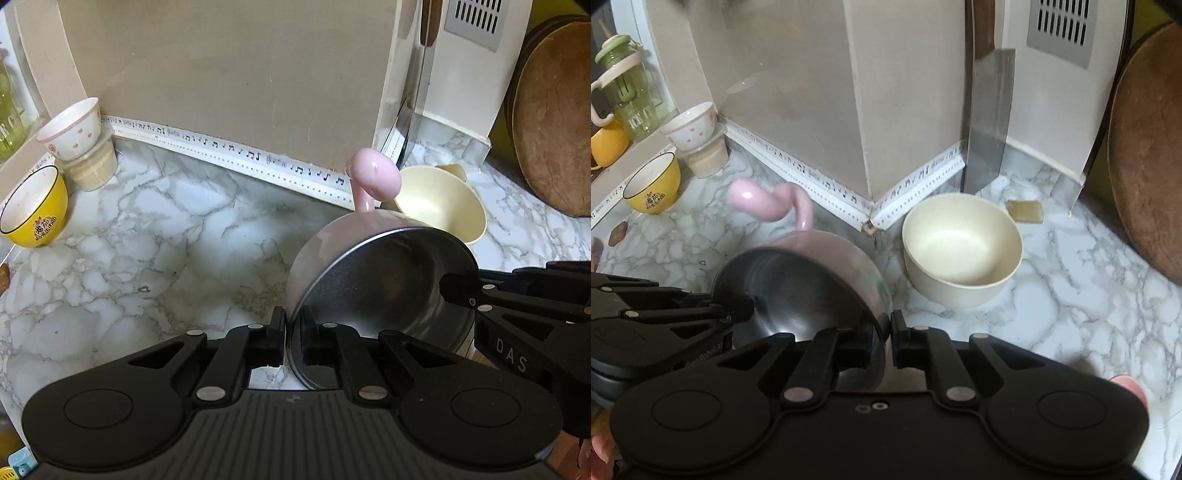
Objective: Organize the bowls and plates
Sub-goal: 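Lift the pink saucepan and carry it over the steel bowl, then lower the pink saucepan into the steel bowl and open both grippers, then move both grippers toward the cream bowl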
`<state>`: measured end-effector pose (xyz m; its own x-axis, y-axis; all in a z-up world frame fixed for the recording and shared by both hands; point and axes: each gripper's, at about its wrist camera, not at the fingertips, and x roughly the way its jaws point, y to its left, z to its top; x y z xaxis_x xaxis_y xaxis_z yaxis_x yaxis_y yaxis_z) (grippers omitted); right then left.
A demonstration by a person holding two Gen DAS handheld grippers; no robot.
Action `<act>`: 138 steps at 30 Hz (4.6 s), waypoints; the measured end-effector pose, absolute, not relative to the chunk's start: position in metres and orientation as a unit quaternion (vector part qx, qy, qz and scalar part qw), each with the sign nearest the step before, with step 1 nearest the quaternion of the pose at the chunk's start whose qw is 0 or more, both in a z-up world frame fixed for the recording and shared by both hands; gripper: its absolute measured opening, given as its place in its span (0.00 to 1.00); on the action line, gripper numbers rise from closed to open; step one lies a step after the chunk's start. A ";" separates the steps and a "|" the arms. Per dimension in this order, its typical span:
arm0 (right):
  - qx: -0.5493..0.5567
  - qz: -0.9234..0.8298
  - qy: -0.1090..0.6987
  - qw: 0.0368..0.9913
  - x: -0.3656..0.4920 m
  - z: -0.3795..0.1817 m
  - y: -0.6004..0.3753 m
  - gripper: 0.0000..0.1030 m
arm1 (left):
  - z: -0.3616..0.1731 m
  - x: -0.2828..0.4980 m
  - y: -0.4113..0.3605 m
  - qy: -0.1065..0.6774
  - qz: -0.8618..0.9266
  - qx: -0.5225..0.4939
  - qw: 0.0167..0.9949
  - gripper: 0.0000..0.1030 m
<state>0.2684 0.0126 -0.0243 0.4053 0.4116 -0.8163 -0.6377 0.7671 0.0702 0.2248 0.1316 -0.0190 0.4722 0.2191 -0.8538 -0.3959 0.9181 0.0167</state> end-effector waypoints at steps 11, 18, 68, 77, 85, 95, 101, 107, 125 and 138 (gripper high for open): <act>-0.100 0.321 0.433 0.836 0.253 0.003 0.000 0.09 | 0.021 0.201 0.128 0.455 0.169 -0.090 0.870 0.07; -0.097 0.338 0.416 0.839 0.227 0.034 -0.005 0.09 | 0.050 0.164 0.124 0.442 0.162 -0.082 0.878 0.07; -0.144 0.383 0.550 0.728 0.150 -0.033 0.049 0.09 | -0.029 0.063 0.182 0.563 0.165 -0.193 0.787 0.07; -0.141 0.389 0.550 0.726 0.155 -0.033 0.053 0.10 | -0.031 0.063 0.187 0.556 0.160 -0.195 0.792 0.07; -0.137 0.395 0.537 0.732 0.153 -0.031 0.047 0.19 | -0.023 0.055 0.188 0.535 0.150 -0.188 0.810 0.07; -0.139 0.410 0.504 0.747 0.142 -0.013 0.041 0.35 | -0.003 0.042 0.182 0.504 0.152 -0.155 0.836 0.09; -0.136 0.418 0.482 0.758 0.138 0.003 0.034 0.46 | 0.015 0.037 0.182 0.484 0.157 -0.140 0.850 0.09; -0.132 0.423 0.461 0.769 0.140 0.020 0.026 0.58 | 0.029 0.041 0.178 0.471 0.156 -0.131 0.858 0.15; -0.094 0.387 0.423 0.814 0.225 0.051 -0.036 0.89 | 0.062 0.123 0.130 0.404 0.144 -0.110 0.897 0.72; -0.057 0.317 0.444 0.836 0.327 0.029 -0.070 0.93 | 0.042 0.228 0.093 0.402 0.157 -0.137 0.891 0.72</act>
